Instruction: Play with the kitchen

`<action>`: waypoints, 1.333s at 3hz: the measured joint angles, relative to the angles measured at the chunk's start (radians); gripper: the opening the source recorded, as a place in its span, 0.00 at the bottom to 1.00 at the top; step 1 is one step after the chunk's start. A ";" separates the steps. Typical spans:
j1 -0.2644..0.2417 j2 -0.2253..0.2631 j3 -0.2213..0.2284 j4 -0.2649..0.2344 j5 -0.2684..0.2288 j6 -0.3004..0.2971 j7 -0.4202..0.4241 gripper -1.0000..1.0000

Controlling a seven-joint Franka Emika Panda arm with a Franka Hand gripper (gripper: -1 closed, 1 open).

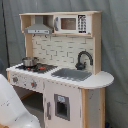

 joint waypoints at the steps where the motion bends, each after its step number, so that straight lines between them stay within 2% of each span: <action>1: 0.010 0.067 0.000 -0.004 0.000 -0.047 -0.098 1.00; 3: 0.015 0.201 0.001 -0.014 0.003 -0.126 -0.258 1.00; 4: 0.015 0.288 0.001 -0.031 0.014 -0.168 -0.341 1.00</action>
